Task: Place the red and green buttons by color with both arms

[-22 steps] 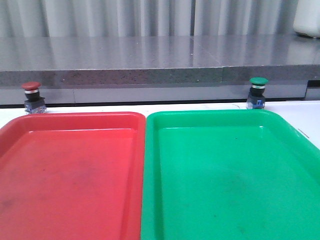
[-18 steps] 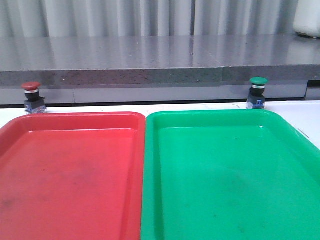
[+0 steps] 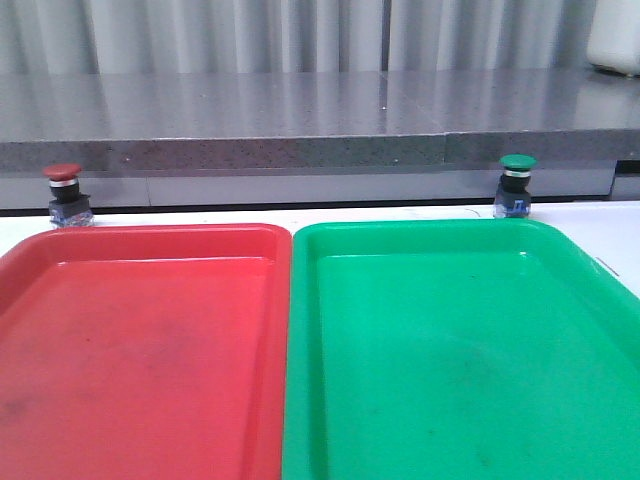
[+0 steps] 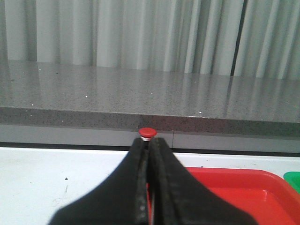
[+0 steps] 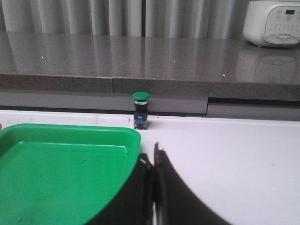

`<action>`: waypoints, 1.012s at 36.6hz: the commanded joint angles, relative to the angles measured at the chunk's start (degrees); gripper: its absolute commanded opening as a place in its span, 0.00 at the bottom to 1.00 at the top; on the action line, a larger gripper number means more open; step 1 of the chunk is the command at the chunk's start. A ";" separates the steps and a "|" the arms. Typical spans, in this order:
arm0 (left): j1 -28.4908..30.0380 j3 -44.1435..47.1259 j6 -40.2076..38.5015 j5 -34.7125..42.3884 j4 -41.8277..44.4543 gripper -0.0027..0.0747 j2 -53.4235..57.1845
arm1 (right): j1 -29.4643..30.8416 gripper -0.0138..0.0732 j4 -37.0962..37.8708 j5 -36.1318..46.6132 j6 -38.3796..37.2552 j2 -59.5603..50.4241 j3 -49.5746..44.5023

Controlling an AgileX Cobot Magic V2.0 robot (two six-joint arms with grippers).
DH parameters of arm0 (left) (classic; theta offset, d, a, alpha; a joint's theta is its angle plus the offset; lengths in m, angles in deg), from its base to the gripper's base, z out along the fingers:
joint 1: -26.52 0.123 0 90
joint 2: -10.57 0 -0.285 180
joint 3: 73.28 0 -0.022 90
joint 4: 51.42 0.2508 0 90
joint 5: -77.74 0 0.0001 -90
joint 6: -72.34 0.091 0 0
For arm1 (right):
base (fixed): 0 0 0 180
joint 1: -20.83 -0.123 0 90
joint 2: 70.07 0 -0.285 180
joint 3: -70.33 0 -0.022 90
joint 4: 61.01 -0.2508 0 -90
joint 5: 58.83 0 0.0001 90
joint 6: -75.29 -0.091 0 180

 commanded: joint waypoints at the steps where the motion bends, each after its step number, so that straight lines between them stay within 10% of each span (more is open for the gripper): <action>1: 0.02 -2.03 -0.02 4.08 -0.39 0.01 0.96 | 0.29 0.04 0.69 1.67 0.33 -0.97 4.70; 14: 0.02 -39.91 -0.02 -28.56 -0.39 0.01 -15.63 | 0.29 0.04 0.69 -26.66 4.06 17.78 39.58; 27: 0.02 -40.84 -0.02 -29.49 -0.39 0.03 -31.59 | 0.29 0.04 0.69 -30.07 4.06 37.27 42.38; 34: 0.02 -40.84 0.40 -28.49 -0.39 0.74 -34.76 | 0.29 0.62 0.69 -29.64 4.89 41.55 42.38; 37: 0.02 -40.84 0.40 -28.36 -0.39 0.82 -35.69 | 0.29 0.79 0.69 -29.50 4.89 41.79 42.38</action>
